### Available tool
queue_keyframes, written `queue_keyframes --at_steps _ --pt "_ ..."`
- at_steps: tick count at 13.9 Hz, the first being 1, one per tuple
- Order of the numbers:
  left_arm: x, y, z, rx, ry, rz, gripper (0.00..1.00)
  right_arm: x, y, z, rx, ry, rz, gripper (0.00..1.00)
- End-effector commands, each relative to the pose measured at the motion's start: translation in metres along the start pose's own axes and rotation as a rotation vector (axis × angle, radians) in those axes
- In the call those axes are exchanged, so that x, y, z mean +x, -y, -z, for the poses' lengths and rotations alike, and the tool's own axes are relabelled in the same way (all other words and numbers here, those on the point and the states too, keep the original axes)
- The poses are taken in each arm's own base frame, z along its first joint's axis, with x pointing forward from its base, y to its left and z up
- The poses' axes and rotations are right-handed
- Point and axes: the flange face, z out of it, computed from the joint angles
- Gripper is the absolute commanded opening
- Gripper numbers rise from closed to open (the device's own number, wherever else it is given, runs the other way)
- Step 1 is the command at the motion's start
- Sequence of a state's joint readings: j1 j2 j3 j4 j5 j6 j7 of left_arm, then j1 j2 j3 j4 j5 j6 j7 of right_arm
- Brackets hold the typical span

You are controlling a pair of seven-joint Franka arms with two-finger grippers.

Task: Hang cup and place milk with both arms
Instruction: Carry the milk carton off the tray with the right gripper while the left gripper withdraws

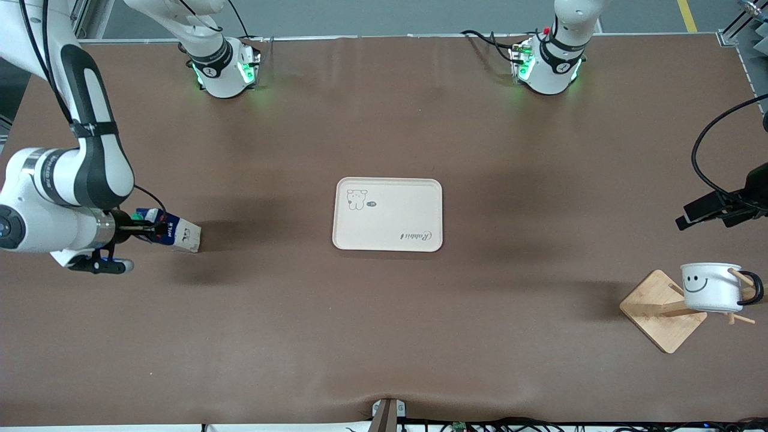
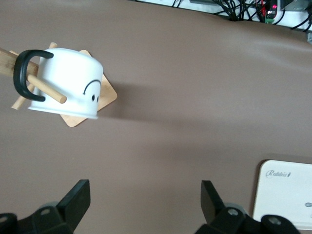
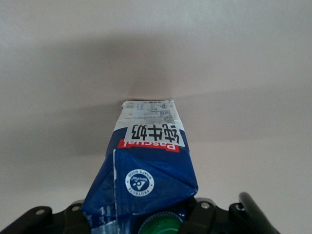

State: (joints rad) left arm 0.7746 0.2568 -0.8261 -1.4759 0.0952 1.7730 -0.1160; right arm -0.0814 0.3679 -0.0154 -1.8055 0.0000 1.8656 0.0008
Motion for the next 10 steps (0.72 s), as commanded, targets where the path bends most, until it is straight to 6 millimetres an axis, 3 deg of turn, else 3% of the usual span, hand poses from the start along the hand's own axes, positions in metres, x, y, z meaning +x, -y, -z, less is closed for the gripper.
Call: queue_keyframes --at_steps 1,3,4,5,6,10 --pt "-0.004 -0.004 0.013 0.096 -0.015 -0.090 1.00 -0.038 -0.003 -0.012 -0.010 -0.038 0.010 0.21" --pt "-0.004 -0.012 0.014 0.098 -0.019 -0.117 1.00 -0.043 -0.002 -0.028 -0.008 -0.047 0.007 0.26" --pt "-0.004 -0.013 0.016 0.087 -0.021 -0.119 1.00 -0.041 -0.002 -0.030 -0.008 -0.045 0.003 0.39" --pt "-0.008 -0.027 0.022 0.092 -0.030 -0.136 1.00 -0.040 -0.003 -0.028 -0.007 -0.047 -0.003 0.86" --pt "-0.014 -0.042 0.023 0.093 -0.004 -0.153 1.00 -0.037 -0.004 -0.022 -0.004 -0.056 -0.008 1.00" --pt "-0.050 -0.080 0.062 0.115 0.035 -0.146 1.00 -0.026 -0.005 0.006 -0.007 -0.058 0.005 1.00"
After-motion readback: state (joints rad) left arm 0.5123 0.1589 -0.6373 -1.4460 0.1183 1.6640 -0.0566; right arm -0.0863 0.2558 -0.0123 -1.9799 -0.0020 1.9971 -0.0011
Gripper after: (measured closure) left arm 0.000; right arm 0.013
